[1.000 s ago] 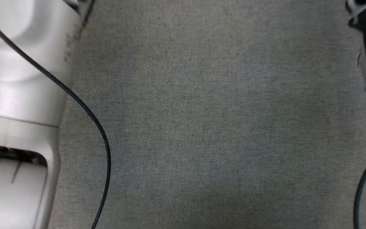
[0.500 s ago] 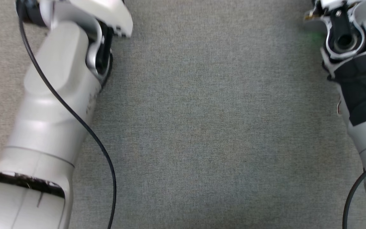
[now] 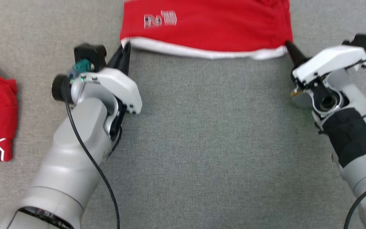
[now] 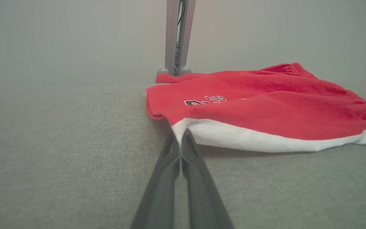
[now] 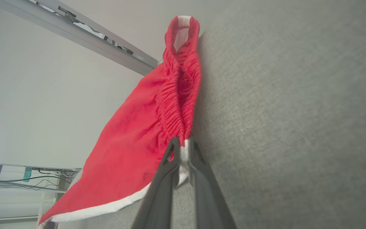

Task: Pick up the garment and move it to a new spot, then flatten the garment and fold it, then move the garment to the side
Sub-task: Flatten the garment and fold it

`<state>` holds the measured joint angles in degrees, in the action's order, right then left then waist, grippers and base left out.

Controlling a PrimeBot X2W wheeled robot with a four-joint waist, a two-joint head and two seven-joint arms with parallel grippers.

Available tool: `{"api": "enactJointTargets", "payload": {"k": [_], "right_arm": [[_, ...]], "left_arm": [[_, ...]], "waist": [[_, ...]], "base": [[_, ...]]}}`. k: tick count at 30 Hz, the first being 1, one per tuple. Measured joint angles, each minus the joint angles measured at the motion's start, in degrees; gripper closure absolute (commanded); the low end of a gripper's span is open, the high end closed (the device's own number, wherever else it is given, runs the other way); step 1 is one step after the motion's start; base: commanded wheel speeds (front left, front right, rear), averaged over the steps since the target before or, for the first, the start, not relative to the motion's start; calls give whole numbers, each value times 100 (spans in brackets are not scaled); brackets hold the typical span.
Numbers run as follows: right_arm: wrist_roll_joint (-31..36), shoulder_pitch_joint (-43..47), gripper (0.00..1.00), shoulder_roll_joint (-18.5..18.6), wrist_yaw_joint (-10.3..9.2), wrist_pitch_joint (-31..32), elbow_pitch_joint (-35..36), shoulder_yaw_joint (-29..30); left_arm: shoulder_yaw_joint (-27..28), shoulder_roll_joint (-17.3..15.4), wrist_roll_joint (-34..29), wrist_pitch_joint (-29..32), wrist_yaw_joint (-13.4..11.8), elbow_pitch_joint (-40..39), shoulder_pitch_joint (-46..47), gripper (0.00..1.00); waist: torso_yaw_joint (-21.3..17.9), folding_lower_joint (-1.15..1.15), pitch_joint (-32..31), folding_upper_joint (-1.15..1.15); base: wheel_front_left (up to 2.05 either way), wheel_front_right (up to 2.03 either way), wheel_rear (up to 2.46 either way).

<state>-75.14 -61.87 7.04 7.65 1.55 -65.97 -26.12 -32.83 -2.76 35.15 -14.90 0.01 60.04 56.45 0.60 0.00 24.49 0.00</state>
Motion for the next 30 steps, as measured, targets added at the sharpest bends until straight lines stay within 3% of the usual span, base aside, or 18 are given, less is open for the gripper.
{"api": "enactJointTargets", "payload": {"k": [6,18,30], "right_arm": [[40,277,100,11,-16,288,-389,-156],[3,1100,100,99,-16,766,-486,-378],[64,2162,100,215,-16,1300,-41,-776]], "left_arm": [[-606,8,20,0,152,223,-270,100],[-1529,3,81,49,459,713,-984,100],[-2606,-149,-790,8,527,1131,-1638,100]], "waist": [[34,0,-454,0],[153,0,-1262,0],[278,0,-2069,0]], "base": [[0,0,0],[0,0,0],[0,0,0]]}}
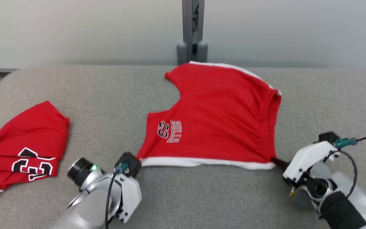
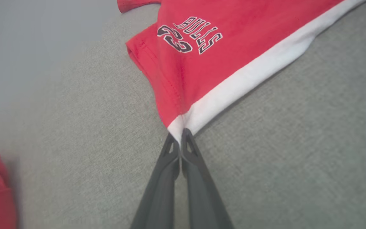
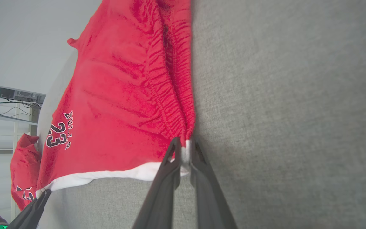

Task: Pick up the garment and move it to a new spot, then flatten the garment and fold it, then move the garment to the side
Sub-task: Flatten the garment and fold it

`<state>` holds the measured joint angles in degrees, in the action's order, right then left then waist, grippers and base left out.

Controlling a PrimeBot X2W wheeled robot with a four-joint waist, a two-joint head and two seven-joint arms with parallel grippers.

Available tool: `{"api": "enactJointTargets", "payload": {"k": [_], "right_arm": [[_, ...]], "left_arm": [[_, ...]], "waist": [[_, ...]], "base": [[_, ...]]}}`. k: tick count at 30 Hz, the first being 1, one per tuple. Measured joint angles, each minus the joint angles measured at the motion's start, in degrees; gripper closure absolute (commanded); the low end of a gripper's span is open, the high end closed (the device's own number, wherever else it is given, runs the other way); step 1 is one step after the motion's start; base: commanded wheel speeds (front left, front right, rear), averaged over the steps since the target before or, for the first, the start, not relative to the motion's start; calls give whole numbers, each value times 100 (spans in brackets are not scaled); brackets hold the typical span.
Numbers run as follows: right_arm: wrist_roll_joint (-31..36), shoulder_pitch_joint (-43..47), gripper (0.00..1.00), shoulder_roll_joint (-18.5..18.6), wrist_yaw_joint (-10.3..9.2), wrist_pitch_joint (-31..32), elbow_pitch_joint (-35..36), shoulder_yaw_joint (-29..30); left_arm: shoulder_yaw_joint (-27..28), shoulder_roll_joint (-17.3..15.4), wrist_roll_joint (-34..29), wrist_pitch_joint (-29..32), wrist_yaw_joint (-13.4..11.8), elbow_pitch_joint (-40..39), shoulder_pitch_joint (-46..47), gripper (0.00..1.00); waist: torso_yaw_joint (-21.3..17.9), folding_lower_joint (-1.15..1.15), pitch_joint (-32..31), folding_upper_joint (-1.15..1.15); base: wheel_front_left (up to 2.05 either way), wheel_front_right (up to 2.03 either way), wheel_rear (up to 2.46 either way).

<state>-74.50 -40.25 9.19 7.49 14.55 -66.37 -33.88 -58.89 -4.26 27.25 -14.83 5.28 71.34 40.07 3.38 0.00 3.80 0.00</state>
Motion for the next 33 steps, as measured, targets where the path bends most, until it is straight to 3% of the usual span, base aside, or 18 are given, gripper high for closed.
{"api": "enactJointTargets", "payload": {"k": [14,22,33], "right_arm": [[-220,957,100,243,0,1101,706,-336],[-324,1351,100,628,1,1644,1209,-416],[-528,2013,100,1085,1,2154,1976,-381]], "left_arm": [[-905,-272,-706,-2,11,68,-565,100],[-1107,-405,-743,103,174,9,-818,100],[-1213,-661,-581,274,215,-531,-1131,100]], "waist": [[101,0,-689,0],[117,0,-915,0],[266,0,-1090,0]], "base": [[0,0,0],[0,0,0],[0,0,0]]}}
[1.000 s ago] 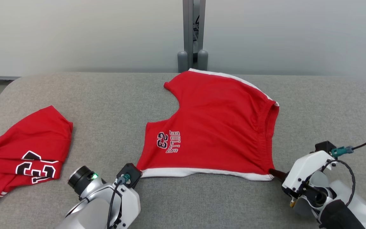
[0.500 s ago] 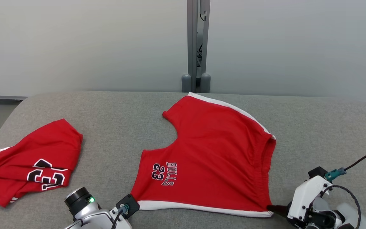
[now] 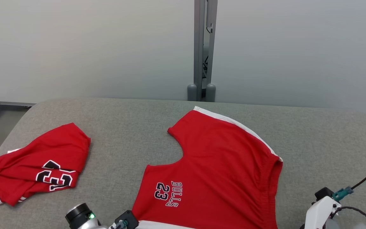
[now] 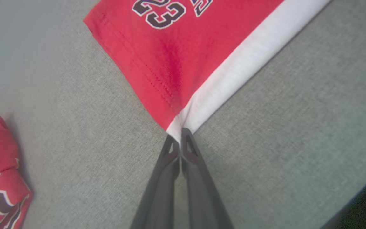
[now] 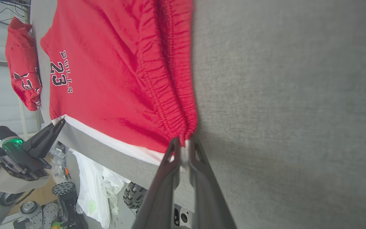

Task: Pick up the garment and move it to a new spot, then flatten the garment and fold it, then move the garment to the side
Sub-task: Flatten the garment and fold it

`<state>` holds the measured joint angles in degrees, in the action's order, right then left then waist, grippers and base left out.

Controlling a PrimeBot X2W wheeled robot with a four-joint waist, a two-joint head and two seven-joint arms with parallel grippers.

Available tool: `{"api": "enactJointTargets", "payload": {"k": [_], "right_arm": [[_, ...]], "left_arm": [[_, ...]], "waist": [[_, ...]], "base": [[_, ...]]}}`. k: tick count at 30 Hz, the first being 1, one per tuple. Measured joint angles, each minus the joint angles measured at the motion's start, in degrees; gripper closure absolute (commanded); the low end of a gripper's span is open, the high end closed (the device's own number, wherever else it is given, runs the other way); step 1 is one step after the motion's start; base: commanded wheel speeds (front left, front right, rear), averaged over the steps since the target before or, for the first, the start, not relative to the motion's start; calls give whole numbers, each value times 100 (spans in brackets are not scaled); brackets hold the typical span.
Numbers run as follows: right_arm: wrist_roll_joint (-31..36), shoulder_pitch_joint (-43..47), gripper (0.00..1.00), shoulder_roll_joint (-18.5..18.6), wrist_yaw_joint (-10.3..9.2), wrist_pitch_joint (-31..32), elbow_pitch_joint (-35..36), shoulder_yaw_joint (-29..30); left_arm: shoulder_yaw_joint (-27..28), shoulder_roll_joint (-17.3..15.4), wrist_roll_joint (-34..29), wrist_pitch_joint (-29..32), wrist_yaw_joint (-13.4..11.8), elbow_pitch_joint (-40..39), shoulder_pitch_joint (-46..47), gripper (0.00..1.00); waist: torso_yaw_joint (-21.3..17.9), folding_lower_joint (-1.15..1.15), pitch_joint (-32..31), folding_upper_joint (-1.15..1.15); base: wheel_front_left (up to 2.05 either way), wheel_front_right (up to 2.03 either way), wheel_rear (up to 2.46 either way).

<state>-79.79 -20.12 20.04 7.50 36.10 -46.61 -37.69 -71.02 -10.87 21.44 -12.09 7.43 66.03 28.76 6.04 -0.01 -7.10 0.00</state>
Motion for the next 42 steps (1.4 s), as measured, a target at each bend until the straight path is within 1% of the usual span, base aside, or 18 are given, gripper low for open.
{"api": "enactJointTargets", "payload": {"k": [5,8,13,16,19,24,28,34,38,42], "right_arm": [[9,318,100,126,0,63,354,22],[9,386,100,155,0,-79,455,168],[-81,415,100,40,-1,-289,687,434],[-287,431,100,-82,-1,-320,833,634],[-441,427,100,-204,-1,-405,876,843],[-466,352,100,-407,-1,-578,895,987],[-448,229,100,-566,-1,-765,877,1098],[-468,137,100,-959,-1,-987,1088,1227],[-489,51,100,-1181,-1,-1132,1215,1306],[-492,-60,100,-1424,-2,-1277,1233,1373]], "left_arm": [[-19,-253,142,159,1,-485,-201,100],[32,-433,238,258,-22,-859,-231,100],[243,-755,383,415,-293,-1637,-121,100],[377,-950,448,567,-476,-2158,-1,100],[453,-1192,447,816,-627,-2647,152,100],[691,-1551,544,1105,-858,-3277,392,100],[936,-1811,691,1234,-1042,-3511,548,100],[1233,-2018,833,1308,-1305,-3705,711,100],[1386,-2075,927,1314,-1396,-3702,862,100],[1496,-2075,985,1279,-1415,-3529,1046,100]], "waist": [[27,0,-21,0],[20,0,-4,0],[-80,0,51,0],[-178,0,102,0],[-293,0,142,0],[-541,0,194,0],[-764,0,238,0],[-1134,0,319,0],[-1367,0,402,0],[-1576,0,513,0]], "base": [[0,0,0],[0,0,0],[0,0,0],[0,0,0],[0,0,0],[0,0,0],[0,0,0],[0,0,0],[0,0,0],[0,0,0]]}}
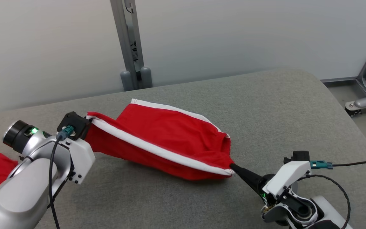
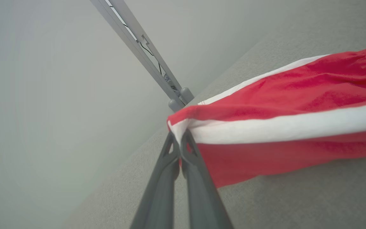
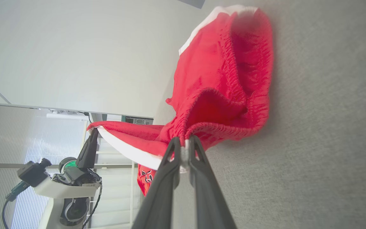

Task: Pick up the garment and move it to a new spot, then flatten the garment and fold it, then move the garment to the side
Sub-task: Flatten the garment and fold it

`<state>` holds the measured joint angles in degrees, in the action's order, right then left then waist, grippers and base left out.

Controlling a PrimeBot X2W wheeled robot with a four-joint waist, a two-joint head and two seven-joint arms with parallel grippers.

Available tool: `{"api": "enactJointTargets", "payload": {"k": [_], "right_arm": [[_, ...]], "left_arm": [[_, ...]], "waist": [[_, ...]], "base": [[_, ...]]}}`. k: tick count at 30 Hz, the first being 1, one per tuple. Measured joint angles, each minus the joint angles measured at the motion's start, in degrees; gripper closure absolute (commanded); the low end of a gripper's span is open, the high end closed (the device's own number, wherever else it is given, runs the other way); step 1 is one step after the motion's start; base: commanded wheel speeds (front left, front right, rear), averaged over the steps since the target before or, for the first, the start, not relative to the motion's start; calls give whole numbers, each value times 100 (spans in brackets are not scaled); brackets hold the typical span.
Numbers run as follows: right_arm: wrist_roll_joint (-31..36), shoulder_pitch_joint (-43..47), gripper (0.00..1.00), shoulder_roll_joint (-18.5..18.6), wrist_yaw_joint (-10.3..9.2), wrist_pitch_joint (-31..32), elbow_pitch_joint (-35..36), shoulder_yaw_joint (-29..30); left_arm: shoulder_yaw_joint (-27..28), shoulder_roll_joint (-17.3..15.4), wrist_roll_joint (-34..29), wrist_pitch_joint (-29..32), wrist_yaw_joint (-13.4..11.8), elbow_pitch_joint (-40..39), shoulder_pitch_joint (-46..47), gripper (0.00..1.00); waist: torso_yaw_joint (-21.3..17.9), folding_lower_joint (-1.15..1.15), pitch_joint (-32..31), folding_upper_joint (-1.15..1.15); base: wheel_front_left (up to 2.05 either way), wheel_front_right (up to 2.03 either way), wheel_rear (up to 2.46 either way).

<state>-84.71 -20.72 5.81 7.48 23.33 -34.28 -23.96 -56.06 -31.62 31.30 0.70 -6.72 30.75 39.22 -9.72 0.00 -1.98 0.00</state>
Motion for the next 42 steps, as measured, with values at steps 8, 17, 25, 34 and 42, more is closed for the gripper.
{"api": "enactJointTargets", "payload": {"k": [8,17,25,34,42], "right_arm": [[-135,-458,100,-271,0,-494,-290,141],[-1310,-1134,100,-323,0,-990,-617,-519],[-2586,-2020,100,-314,0,-1666,-906,-1704],[-3872,-2844,100,-319,0,-2326,-828,-2651],[-4600,-3226,100,-321,0,-2720,-644,-3049]], "left_arm": [[136,214,55,-193,58,787,527,100],[52,500,-108,-246,342,1889,1380,100],[-62,735,-260,-215,525,2824,2111,100],[-167,824,-394,-278,624,3597,2773,100],[-272,911,-482,-428,650,3956,3140,100]], "waist": [[-324,0,323,0],[-555,0,926,0],[-794,0,1564,0],[-1070,0,2190,0],[-1235,0,2535,0]], "base": [[0,0,0],[0,0,0],[0,0,0],[0,0,0],[0,0,0]]}}
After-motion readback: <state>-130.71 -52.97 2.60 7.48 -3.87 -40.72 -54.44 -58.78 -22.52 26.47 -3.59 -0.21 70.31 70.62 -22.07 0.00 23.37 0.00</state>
